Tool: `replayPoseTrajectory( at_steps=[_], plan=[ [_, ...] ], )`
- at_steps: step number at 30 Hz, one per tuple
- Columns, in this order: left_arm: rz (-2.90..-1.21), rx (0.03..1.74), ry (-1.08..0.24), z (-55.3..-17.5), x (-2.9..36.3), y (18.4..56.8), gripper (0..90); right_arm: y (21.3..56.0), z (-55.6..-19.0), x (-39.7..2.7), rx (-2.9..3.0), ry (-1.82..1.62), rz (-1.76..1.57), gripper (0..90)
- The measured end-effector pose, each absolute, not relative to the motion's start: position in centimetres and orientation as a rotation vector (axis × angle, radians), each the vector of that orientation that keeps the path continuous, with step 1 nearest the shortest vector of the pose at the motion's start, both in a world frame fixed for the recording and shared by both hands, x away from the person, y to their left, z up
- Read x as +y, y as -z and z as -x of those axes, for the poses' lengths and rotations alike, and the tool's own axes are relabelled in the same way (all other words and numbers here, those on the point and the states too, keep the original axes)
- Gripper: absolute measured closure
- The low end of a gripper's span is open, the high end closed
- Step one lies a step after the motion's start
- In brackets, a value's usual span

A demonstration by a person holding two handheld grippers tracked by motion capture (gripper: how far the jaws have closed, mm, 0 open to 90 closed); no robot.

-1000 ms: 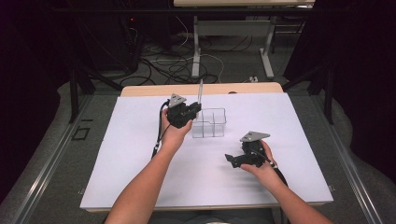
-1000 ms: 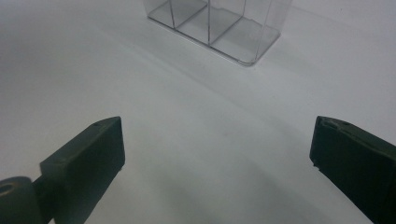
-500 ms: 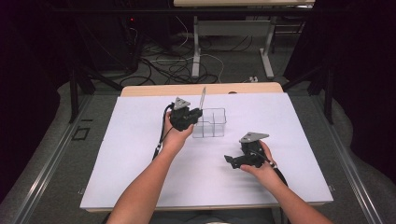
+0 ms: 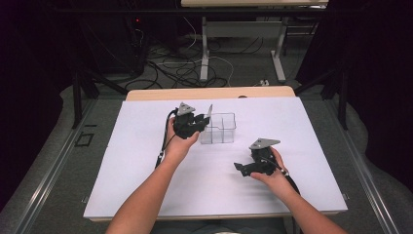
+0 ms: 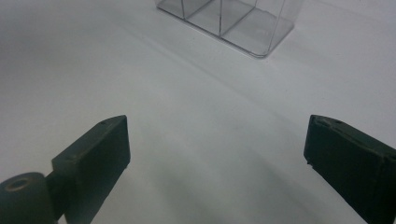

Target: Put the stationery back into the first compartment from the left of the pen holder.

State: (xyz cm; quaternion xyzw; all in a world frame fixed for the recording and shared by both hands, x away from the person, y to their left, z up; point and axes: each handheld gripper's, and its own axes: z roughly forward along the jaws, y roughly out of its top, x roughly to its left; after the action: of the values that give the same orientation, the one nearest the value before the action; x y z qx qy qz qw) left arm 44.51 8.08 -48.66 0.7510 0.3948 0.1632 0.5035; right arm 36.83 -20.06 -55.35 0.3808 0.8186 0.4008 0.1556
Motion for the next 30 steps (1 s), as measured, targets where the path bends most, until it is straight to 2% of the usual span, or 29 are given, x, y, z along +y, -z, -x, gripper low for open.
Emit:
replayPoseTrajectory(
  at_steps=[6,12,15,19,23,27,30],
  plan=[
    [-1.808,0.953,-0.389,-43.4,9.4,48.4,54.2,55.2,-36.8,-20.1,2.348,-1.156,-1.097,7.2],
    [-1.776,0.942,-0.356,-42.0,11.2,48.7,45.7,55.1,-36.7,-20.0,2.345,-1.144,-1.093,8.0],
    [-1.756,0.946,-0.302,-41.2,11.9,48.9,39.4,55.0,-36.7,-20.1,2.347,-1.140,-1.092,8.0],
    [-1.769,0.947,-0.331,-39.8,12.6,48.9,30.4,55.0,-36.8,-20.1,2.329,-1.149,-1.093,8.0],
    [-1.801,0.936,-0.344,-38.7,13.4,48.9,27.8,55.1,-36.9,-20.2,2.333,-1.148,-1.087,8.0],
    [-1.791,0.974,-0.282,-37.9,14.4,49.4,25.3,55.0,-36.9,-20.3,2.330,-1.144,-1.091,8.0],
    [-1.814,1.016,-0.254,-37.6,15.4,49.7,15.2,55.0,-36.8,-20.4,2.323,-1.140,-1.099,8.0]
  ],
)
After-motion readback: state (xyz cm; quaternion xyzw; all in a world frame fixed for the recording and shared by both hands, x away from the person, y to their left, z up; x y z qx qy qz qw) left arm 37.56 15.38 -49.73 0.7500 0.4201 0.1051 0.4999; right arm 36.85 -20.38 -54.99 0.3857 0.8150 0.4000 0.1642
